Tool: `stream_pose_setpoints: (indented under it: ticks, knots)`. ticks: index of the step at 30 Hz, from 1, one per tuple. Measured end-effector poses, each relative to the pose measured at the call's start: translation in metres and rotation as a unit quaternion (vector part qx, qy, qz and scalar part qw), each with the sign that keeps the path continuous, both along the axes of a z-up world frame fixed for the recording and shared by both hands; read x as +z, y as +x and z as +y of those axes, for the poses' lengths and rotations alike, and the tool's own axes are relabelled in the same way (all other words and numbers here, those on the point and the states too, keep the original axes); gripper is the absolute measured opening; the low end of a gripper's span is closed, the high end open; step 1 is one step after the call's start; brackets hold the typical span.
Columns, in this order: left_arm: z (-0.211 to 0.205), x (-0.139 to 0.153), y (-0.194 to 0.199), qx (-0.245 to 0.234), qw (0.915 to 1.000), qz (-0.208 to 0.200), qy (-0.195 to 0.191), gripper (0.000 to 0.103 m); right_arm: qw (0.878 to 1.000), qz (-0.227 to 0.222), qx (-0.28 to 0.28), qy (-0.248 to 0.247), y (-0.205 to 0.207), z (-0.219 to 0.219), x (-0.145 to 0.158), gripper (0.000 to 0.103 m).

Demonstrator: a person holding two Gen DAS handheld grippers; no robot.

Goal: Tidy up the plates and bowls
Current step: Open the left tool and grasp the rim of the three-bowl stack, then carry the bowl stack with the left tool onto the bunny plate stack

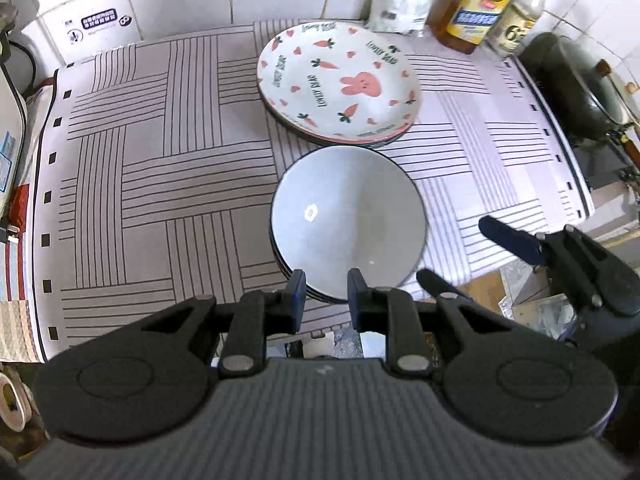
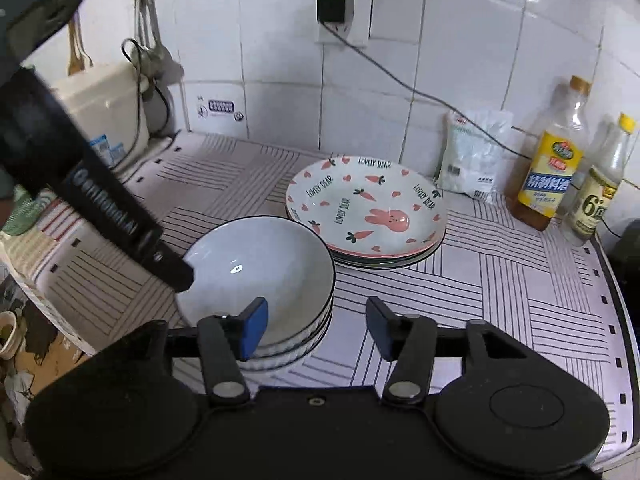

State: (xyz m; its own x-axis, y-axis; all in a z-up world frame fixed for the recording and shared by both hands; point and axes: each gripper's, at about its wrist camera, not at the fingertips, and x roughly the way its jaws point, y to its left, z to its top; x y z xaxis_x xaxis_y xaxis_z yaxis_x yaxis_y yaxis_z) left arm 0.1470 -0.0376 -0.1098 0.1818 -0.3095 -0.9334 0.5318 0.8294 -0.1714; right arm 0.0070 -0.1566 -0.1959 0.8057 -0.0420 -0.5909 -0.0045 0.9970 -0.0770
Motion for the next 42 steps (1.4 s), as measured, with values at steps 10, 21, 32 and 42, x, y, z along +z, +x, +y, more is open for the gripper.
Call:
stream_pose_setpoints:
  ticks: [10,21,32,42]
  knots:
    - [0.016,0.017,-0.029,-0.031,0.9978,-0.031,-0.050,0.034,1.000,-0.029,0.007,-0.006,-0.048,0.017,0.006,0.073]
    - [0.066,-0.004,-0.007,0.070,0.9862,0.003,-0.150,0.056,0.999,-0.050,0.009,0.017,-0.050,0.028,-0.041,0.098]
    - [0.049,-0.070,0.021,0.060,0.9878,-0.002,-0.144,0.064,0.993,-0.109,-0.003,0.053,-0.002,0.014,-0.117,0.098]
    - [0.021,-0.092,0.039,0.028,0.9913,-0.024,-0.127,0.063,0.991,-0.122,0.055,0.028,0.030,0.012,-0.132,0.098]
